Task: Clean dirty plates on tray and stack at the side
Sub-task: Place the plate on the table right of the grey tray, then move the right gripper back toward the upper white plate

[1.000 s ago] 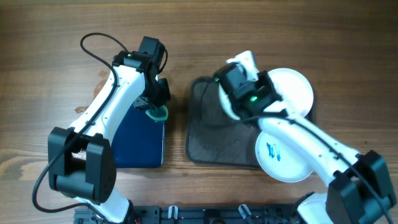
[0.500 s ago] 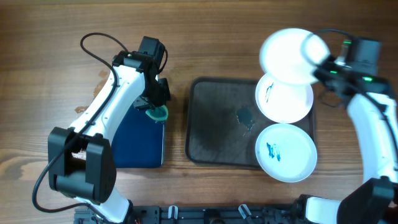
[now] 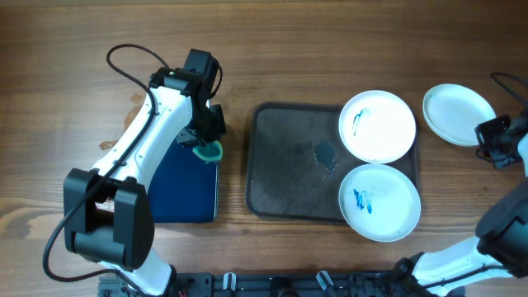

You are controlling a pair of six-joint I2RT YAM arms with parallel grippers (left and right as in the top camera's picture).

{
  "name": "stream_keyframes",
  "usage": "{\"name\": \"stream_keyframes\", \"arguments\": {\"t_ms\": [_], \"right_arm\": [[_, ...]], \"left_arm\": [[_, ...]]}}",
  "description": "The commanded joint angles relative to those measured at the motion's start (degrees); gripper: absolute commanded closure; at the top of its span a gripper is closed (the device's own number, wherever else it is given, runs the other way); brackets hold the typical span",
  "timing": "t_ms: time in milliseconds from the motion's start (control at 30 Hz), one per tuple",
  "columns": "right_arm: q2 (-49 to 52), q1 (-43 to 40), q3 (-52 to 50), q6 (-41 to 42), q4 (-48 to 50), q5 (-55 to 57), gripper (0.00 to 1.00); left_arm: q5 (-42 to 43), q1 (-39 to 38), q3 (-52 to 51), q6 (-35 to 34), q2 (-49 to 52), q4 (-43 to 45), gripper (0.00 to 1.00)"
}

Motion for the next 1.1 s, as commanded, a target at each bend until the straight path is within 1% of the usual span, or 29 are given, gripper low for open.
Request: {"name": "stream_keyframes", "arguments": {"t_ms": [0, 100, 167, 233, 267, 300, 333, 400, 500, 567, 600, 633, 667, 700, 733, 767, 867, 900, 933, 967, 1033, 1067], "right_arm": [[0.8, -0.2, 1.3, 2.0, 0.9, 0.4, 0.96], [0.8, -2.4, 1.3, 5.8, 0.0, 1.7, 0.96], [0.8, -3.8, 1.3, 5.7, -0.4, 2.2, 0.96], [0.8, -4.3, 1.3, 5.0, -0.5, 2.3, 0.50], [0.8, -4.3, 1.3, 4.2, -0.6, 2.3, 0.47], [0.8, -4.3, 1.3, 3.1, -1.3, 2.1, 0.37], [0.8, -4.2, 1.3, 1.8, -1.5, 1.4, 0.29], [-0.3, -3.9, 1.4, 1.3, -2.5, 0.3, 0.31], [-7.1, -2.2, 1.4, 1.5, -3.1, -4.2, 0.29], [-13.2, -0.1, 1.4, 1.3, -3.7, -7.9, 0.25], [-17.9, 2.1, 1.3, 1.2, -6.3, -9.7, 0.19], [-20.6, 4.0, 1.3, 0.9, -9.0, -10.0, 0.18], [-22.2, 6.3, 1.3, -1.0, -11.7, -9.9, 0.27], [-22.5, 7.9, 1.3, -2.3, -13.0, -10.0, 0.31], [-22.3, 10.4, 1.0, -5.2, -14.3, -9.9, 0.26], [-22.1, 12.9, -0.3, -6.1, -14.1, -10.0, 0.00], [-21.2, 15.9, -2.8, -9.8, -14.2, -11.9, 0.00], [-20.8, 16.4, -3.2, -11.5, -14.2, -11.8, 0.03], [-20.2, 16.5, -3.3, -13.0, -14.2, -11.9, 0.08], [-19.4, 16.5, -3.3, -14.9, -14.3, -12.5, 0.17], [-17.8, 16.5, -3.3, -15.1, -14.9, -12.5, 0.29], [-16.9, 16.5, -3.3, -15.1, -15.0, -12.6, 0.33]], "left_arm": [[-0.3, 0.2, 0.9, 0.5, -1.3, -0.2, 0.96], [-0.3, 0.2, 0.9, 0.5, -1.3, -0.2, 0.96], [-0.3, 0.2, 0.9, 0.5, -1.3, -0.2, 0.96], [-0.3, 0.2, 0.9, 0.5, -1.3, -0.2, 0.96], [-0.3, 0.2, 0.9, 0.5, -1.3, -0.2, 0.96], [-0.3, 0.2, 0.9, 0.5, -1.3, -0.2, 0.96], [-0.3, 0.2, 0.9, 0.5, -1.3, -0.2, 0.96], [-0.3, 0.2, 0.9, 0.5, -1.3, -0.2, 0.96], [-0.3, 0.2, 0.9, 0.5, -1.3, -0.2, 0.96], [-0.3, 0.2, 0.9, 0.5, -1.3, -0.2, 0.96], [-0.3, 0.2, 0.9, 0.5, -1.3, -0.1, 0.96], [-0.3, 0.2, 0.9, 0.5, -1.3, 0.5, 0.96], [-0.3, 0.2, 0.9, 0.5, -1.3, 1.0, 0.96], [-0.3, 0.2, 0.9, 0.5, -1.3, 1.6, 0.96], [-0.3, 0.2, 0.9, 0.5, -1.3, 2.2, 0.96], [-0.3, 0.2, 0.9, 0.5, -1.3, 2.6, 0.96], [-0.3, 0.2, 0.9, 0.5, -1.3, 2.8, 0.96], [-0.3, 0.2, 0.9, 0.5, -1.3, 2.8, 0.96], [-0.3, 0.2, 0.9, 0.5, -1.3, 2.8, 0.96], [-0.3, 0.2, 0.9, 0.7, -1.3, 2.8, 0.96], [-0.3, 0.2, 0.9, 0.7, -1.3, 2.9, 0.96], [-0.3, 0.2, 0.9, 0.7, -1.3, 2.9, 0.96]]}}
